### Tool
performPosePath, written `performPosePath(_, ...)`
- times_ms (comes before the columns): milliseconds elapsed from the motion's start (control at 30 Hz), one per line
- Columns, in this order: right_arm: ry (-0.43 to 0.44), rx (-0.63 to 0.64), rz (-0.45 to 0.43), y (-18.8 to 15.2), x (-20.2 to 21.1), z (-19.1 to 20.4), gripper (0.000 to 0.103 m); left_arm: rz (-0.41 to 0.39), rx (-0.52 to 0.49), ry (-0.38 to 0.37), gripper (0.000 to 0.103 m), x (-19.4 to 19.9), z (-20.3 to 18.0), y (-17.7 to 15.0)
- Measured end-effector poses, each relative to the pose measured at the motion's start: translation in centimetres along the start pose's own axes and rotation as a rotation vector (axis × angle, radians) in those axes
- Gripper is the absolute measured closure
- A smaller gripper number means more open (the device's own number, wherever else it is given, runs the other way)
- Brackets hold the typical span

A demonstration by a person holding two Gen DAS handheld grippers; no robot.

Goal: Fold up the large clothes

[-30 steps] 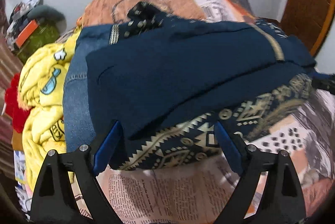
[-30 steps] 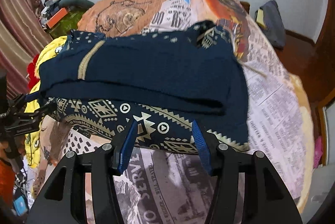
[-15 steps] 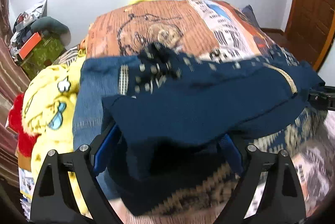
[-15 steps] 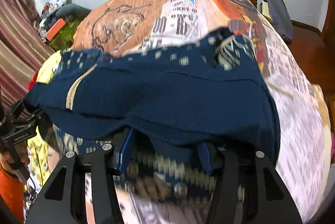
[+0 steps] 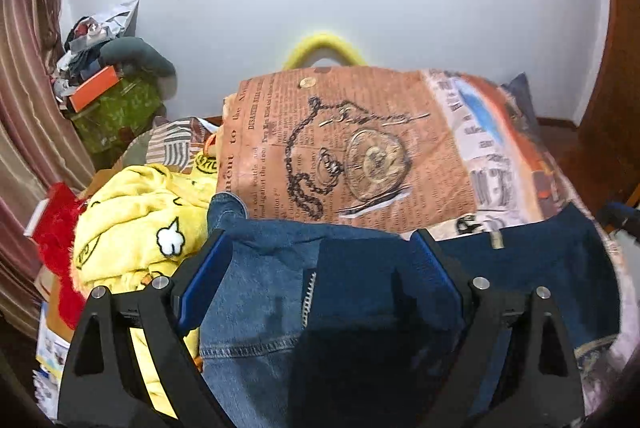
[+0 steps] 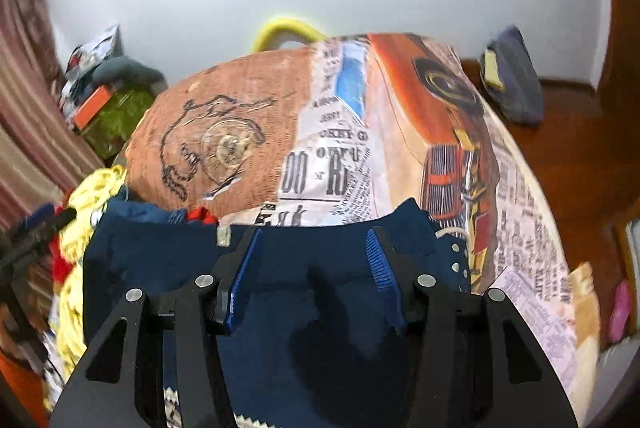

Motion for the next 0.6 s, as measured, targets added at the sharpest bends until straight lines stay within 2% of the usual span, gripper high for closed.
performPosePath(133,0.028,0.09,0.008,-2.1,0.8,2.4,0.053,0.025,-0.016,-0.083,0.013,0.8,-1.0,-1.8)
performPosePath(367,0.113,0.17,0.08,-6.6,0.3,5.8,0.053,0.109,-0.084,-0.253,0.013,0.9,-6.0,-6.8)
performPosePath(500,0.146,0.192,0.131,-8.6,-0.7,6.5,0.053,0.14,-0.139,-0.286,0.013,0.3,-8.7,-8.7)
performPosePath(600,0.108,0.197,0.161,-9.6,-1.8,5.9,0.053,0.157,-0.176,-0.266,0.013,-0.7,-10.1,-9.9)
Point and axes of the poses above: each gripper's, at about its wrist camera, not at the fingertips, and x roughly against the way its jaws point, z to its left, y to its top, the point moved 3 cm from there along -x, roughly the way its jaws point, and after that the axes turned 5 degrees about -x, right-handed, at the moved point
